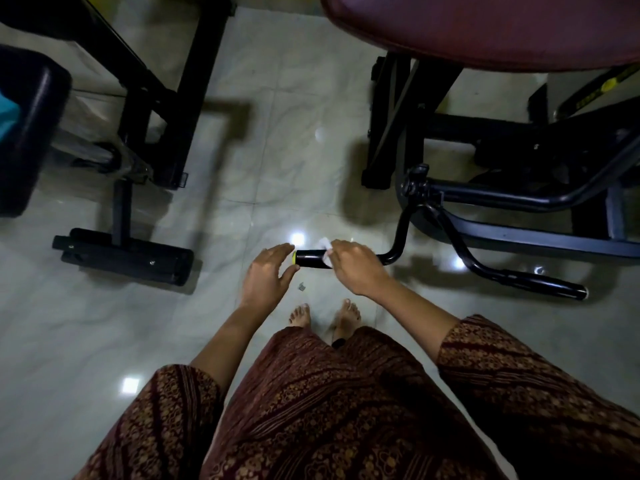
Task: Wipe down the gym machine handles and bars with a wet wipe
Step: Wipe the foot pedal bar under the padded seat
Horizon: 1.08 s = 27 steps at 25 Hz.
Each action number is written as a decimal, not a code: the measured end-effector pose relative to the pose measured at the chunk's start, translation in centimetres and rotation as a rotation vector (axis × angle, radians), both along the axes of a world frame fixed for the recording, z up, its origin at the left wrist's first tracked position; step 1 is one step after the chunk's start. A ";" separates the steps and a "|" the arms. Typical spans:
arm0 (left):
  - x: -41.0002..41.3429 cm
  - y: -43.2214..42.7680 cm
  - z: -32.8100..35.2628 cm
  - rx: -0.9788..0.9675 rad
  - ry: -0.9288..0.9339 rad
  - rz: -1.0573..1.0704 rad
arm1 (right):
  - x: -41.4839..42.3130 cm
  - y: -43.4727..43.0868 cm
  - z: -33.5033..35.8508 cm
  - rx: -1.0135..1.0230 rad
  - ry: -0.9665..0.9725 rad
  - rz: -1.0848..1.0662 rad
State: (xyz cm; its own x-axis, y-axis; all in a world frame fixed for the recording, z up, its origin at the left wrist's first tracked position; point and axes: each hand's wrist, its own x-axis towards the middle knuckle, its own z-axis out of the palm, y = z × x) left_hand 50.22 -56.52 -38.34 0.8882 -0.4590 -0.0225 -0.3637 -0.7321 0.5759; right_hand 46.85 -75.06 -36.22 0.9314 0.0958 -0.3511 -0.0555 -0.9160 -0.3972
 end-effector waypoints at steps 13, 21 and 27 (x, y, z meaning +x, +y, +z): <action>0.1 -0.7 -1.1 0.069 -0.153 -0.112 | -2.0 -1.1 -0.5 -0.089 -0.174 -0.106; -0.7 -0.6 -1.2 0.004 -0.163 -0.080 | -3.4 -1.3 1.5 0.200 -0.174 -0.336; -0.6 -0.6 -1.1 -0.003 -0.156 -0.081 | -1.9 1.1 -0.6 0.237 -0.214 -0.326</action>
State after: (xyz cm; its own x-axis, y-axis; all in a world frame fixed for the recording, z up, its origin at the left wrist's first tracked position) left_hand 49.57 -57.12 -39.43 0.8406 -0.5294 0.1147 -0.5071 -0.6947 0.5102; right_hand 44.99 -73.99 -36.81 0.9756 -0.1598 -0.1508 -0.2194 -0.7469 -0.6277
